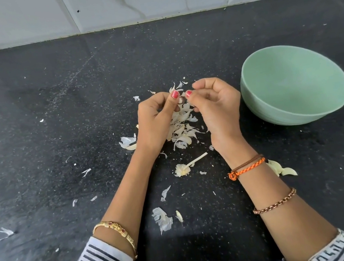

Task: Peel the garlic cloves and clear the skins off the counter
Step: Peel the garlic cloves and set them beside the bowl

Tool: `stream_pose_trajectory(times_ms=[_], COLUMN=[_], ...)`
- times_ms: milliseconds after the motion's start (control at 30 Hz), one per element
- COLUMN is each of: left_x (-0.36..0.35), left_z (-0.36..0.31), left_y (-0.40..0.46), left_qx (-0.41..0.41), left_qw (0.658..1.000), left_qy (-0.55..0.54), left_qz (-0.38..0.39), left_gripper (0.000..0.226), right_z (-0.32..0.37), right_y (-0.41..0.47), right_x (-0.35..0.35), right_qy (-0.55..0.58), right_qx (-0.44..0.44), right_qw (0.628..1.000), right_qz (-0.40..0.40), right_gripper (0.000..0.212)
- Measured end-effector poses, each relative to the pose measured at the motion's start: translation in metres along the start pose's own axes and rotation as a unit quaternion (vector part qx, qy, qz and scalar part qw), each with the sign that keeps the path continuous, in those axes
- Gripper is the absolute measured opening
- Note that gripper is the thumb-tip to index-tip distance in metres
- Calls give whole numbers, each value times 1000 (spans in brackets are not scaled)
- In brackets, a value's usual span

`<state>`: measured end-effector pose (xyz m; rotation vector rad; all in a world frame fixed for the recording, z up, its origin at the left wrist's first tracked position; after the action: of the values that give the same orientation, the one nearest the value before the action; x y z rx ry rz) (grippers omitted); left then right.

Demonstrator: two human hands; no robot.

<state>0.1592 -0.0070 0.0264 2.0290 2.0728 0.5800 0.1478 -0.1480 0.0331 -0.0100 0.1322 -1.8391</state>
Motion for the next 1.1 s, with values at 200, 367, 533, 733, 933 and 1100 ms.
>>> stream_pose_trajectory(times_ms=[200,367,533,733,933,1100], left_x=[0,14,20,17,15,9], left_z=[4,-1,-1,-2,1,-2], left_y=[-1,0,0,0,0,0], left_qx=[29,3,-2,-6,-8,-16], left_qw=[997,993,991,992,992,995], left_qy=[-63,-83,-88,-91,-97,-83], left_qz=[-19,-83,-105,-92,-79,-47], left_gripper=[33,17,17,15,17,16], right_z=[0,7,4,-4,-8,-6], right_y=[4,2,-3,0,1,2], right_x=[15,3,-9,-11,-16,-14], right_qy=[0,-88,-113,-39,-42,-38], right_qx=[5,67,71,-3,-7,5], right_qw=[999,994,991,997,995,996], right_qz=[-48,-13,28,62,91,78], right_gripper=[22,24,15,4,11,8])
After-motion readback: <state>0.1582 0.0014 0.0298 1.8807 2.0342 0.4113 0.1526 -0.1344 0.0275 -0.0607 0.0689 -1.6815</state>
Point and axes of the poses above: each hand's wrist, its own y-axis towards the middle knuckle, its own x-axis out of the back of the hand, z = x × y, the point moved 10 cm from there along y, towards the middle knuckle, and after that the axes turned 11 degrees about -x, right-handed, at the moved point
